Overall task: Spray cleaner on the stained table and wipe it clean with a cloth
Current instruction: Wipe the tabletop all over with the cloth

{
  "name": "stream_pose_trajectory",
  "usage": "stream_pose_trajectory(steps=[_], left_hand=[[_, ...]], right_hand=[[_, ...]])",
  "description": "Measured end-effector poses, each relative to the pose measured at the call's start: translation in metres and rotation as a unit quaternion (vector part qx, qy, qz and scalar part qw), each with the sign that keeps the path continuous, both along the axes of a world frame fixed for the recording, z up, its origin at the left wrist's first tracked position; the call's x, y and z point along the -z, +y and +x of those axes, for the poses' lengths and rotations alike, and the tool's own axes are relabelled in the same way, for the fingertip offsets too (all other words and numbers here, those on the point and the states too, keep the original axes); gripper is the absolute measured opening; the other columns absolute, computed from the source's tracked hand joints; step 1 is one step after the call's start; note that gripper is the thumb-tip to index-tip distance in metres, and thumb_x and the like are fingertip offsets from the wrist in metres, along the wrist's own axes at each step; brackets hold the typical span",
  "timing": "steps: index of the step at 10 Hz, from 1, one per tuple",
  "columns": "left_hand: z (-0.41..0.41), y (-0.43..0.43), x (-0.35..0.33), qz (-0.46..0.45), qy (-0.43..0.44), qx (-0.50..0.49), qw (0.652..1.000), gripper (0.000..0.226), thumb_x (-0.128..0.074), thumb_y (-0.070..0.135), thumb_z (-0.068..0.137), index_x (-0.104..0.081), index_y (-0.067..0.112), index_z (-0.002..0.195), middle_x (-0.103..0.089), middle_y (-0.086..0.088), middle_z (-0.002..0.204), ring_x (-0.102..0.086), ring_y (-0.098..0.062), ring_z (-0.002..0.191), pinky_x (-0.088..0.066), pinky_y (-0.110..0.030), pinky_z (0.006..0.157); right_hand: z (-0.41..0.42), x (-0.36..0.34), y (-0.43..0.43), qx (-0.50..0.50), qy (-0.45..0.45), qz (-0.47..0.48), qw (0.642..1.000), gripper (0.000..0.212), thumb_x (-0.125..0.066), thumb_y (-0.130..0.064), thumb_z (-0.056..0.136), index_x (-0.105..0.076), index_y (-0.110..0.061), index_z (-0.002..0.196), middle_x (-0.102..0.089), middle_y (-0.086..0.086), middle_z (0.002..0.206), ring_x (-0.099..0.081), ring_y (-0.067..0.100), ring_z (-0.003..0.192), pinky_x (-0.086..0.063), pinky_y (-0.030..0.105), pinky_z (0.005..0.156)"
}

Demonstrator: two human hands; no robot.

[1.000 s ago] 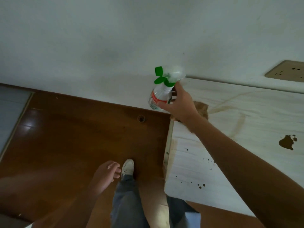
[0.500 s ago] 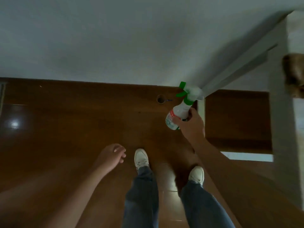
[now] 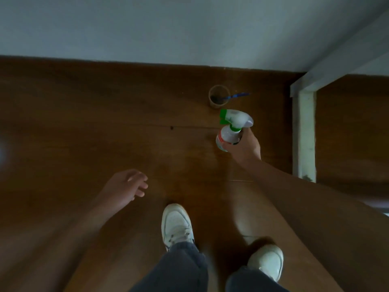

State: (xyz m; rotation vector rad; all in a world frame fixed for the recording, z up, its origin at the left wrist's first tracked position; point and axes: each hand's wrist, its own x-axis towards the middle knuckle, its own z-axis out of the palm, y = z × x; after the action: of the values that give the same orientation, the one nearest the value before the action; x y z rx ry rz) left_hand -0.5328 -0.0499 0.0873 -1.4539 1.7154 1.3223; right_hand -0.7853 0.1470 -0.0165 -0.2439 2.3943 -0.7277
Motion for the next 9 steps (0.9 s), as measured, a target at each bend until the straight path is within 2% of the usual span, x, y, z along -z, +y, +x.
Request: stream_pose_trajectory(steps=[1,2,3,4,5,6,7,8,9], left_hand=[[-0.002,0.003,0.016,-0.001,0.006,0.016,1.000,0.018,-0.049,0.030,0.105,-0.066,0.027,0.100,-0.074,0.003,0.101,-0.072,-0.016,0.091,-0.056,-0.040,0.089],[-0.003,0.004,0.008,-0.005,0.007,0.036,0.999,0.019,-0.048,0.031,0.105,-0.066,0.026,0.102,-0.073,0.004,0.101,-0.072,-0.015,0.090,-0.055,-0.039,0.087],[-0.002,0.008,-0.023,-0.016,0.006,0.043,0.999,0.020,-0.047,0.032,0.106,-0.065,0.026,0.103,-0.073,0.004,0.101,-0.071,-0.015,0.091,-0.056,-0.039,0.087],[0.004,0.017,-0.076,-0.022,0.003,0.045,0.999,0.017,-0.049,0.030,0.104,-0.066,0.027,0.101,-0.074,0.004,0.099,-0.072,-0.014,0.089,-0.059,-0.042,0.089],[0.012,0.031,-0.143,-0.022,-0.012,0.063,0.998,0.017,-0.050,0.031,0.104,-0.066,0.024,0.105,-0.074,0.004,0.099,-0.072,-0.014,0.090,-0.059,-0.042,0.090],[0.014,0.048,-0.220,-0.029,-0.017,0.084,0.996,0.017,-0.050,0.031,0.104,-0.065,0.023,0.106,-0.074,0.002,0.101,-0.072,-0.014,0.090,-0.059,-0.043,0.091],[0.012,0.069,-0.310,-0.029,-0.020,0.082,0.996,0.019,-0.049,0.033,0.105,-0.066,0.024,0.107,-0.073,0.004,0.103,-0.071,-0.014,0.092,-0.058,-0.043,0.093],[0.005,0.093,-0.400,-0.033,-0.001,0.087,0.996,0.021,-0.048,0.035,0.105,-0.066,0.025,0.105,-0.072,0.005,0.103,-0.071,-0.014,0.092,-0.056,-0.042,0.094],[-0.008,0.117,-0.479,-0.044,0.032,0.086,0.995,0.021,-0.048,0.038,0.105,-0.066,0.027,0.105,-0.071,0.007,0.103,-0.070,-0.012,0.093,-0.055,-0.039,0.092]], right_hand=[[0.004,0.023,0.006,-0.007,-0.015,0.023,1.000,0.070,-0.082,-0.042,0.077,-0.050,-0.017,0.134,-0.061,0.001,0.130,-0.060,0.020,0.116,-0.048,0.027,0.091],[0.009,0.025,0.014,-0.021,-0.093,0.052,0.994,0.079,-0.083,-0.036,0.078,-0.044,-0.013,0.143,-0.058,-0.001,0.131,-0.059,0.017,0.117,-0.046,0.021,0.086],[0.012,0.002,0.029,-0.030,-0.107,0.091,0.990,0.070,-0.079,-0.032,0.074,-0.049,-0.018,0.135,-0.061,-0.001,0.119,-0.061,0.016,0.103,-0.051,0.027,0.080],[0.027,-0.053,0.046,-0.048,-0.172,0.146,0.973,0.020,-0.060,-0.024,0.092,-0.067,-0.011,0.105,-0.062,0.004,0.094,-0.064,0.027,0.095,-0.048,0.027,0.073],[0.045,-0.123,0.070,-0.069,-0.225,0.161,0.958,0.012,-0.054,-0.023,0.095,-0.064,-0.015,0.093,-0.060,0.003,0.086,-0.061,0.025,0.088,-0.048,0.027,0.073],[0.068,-0.240,0.080,-0.062,-0.299,0.111,0.946,0.017,-0.054,-0.016,0.099,-0.067,-0.006,0.105,-0.065,0.004,0.089,-0.064,0.016,0.079,-0.041,0.015,0.057],[0.074,-0.329,0.095,0.006,-0.328,0.045,0.944,0.013,-0.059,-0.016,0.097,-0.066,-0.010,0.088,-0.067,0.005,0.084,-0.062,0.016,0.068,-0.046,0.021,0.057],[0.080,-0.433,0.119,0.032,-0.329,-0.031,0.943,0.012,-0.057,-0.023,0.099,-0.066,-0.020,0.091,-0.072,0.002,0.095,-0.070,0.019,0.089,-0.055,0.034,0.083],[0.077,-0.533,0.150,0.038,-0.297,-0.081,0.951,0.011,-0.058,-0.025,0.098,-0.069,-0.022,0.096,-0.075,0.001,0.095,-0.071,0.023,0.096,-0.056,0.043,0.092]])
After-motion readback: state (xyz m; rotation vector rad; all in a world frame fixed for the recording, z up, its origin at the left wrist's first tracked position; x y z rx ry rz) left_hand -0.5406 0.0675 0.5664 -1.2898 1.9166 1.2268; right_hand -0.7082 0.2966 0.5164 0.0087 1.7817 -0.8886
